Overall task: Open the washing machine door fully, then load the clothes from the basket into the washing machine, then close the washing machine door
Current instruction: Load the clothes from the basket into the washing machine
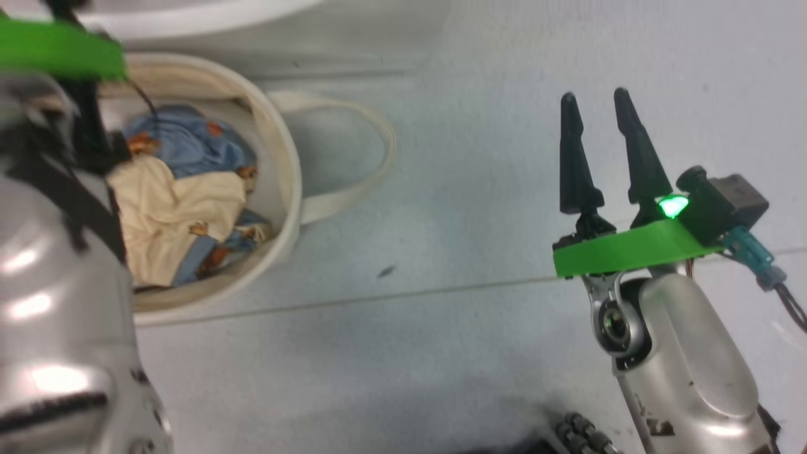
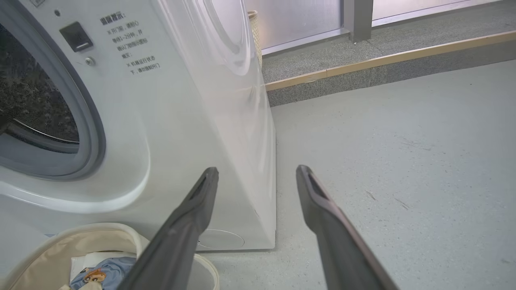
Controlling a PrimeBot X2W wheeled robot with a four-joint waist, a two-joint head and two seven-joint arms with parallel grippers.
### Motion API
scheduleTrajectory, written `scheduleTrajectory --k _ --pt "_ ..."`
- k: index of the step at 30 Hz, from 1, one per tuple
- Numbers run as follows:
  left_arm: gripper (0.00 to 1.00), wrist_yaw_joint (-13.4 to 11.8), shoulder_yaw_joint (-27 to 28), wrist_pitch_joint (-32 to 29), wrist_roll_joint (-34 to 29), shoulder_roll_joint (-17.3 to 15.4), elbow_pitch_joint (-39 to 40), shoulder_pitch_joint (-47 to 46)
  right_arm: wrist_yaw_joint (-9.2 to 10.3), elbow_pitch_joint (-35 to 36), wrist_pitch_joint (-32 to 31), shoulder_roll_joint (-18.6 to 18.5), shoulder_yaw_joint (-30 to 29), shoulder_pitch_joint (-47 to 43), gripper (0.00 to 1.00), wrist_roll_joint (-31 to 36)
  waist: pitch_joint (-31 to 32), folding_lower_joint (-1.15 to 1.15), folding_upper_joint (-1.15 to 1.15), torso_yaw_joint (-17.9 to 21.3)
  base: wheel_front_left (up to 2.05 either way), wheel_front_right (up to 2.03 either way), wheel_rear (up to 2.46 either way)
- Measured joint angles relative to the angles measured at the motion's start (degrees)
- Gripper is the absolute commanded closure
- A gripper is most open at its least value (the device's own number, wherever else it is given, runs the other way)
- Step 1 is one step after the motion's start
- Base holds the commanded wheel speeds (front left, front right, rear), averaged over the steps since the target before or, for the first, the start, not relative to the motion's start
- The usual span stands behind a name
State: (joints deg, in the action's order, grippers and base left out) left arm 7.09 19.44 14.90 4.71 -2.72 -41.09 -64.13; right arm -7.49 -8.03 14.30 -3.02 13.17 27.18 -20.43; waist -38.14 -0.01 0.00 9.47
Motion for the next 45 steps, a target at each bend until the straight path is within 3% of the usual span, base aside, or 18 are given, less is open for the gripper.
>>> scheduleTrajectory --k 21,27,35,45 --pt "0.00 -0.02 -13.51 -0.16 6.19 1.02 11.11 40.69 0.00 -2.48 0.00 0.01 -2.00 -13.76 0.00 0.30 24.87 -0.01 0.00 -4.70 0.00 0.00 0.00" --pt "0.00 -2.00 -18.17 -0.18 8.72 1.00 14.18 47.58 0.00 -2.29 0.00 0.02 -4.74 -17.63 0.00 0.69 29.90 0.00 0.00 -6.01 0.00 0.00 0.00" --pt "0.00 -4.92 -19.01 -0.18 10.42 0.93 18.46 55.29 0.00 -2.55 0.00 0.04 -4.76 -20.22 0.00 0.66 34.34 0.00 0.00 -6.72 0.00 0.00 0.00" --pt "0.00 -6.15 -21.14 -0.18 10.59 0.82 19.33 57.54 0.00 -2.80 0.00 0.07 -5.06 -21.84 0.00 0.08 35.32 0.01 0.00 -6.66 0.00 0.00 0.00"
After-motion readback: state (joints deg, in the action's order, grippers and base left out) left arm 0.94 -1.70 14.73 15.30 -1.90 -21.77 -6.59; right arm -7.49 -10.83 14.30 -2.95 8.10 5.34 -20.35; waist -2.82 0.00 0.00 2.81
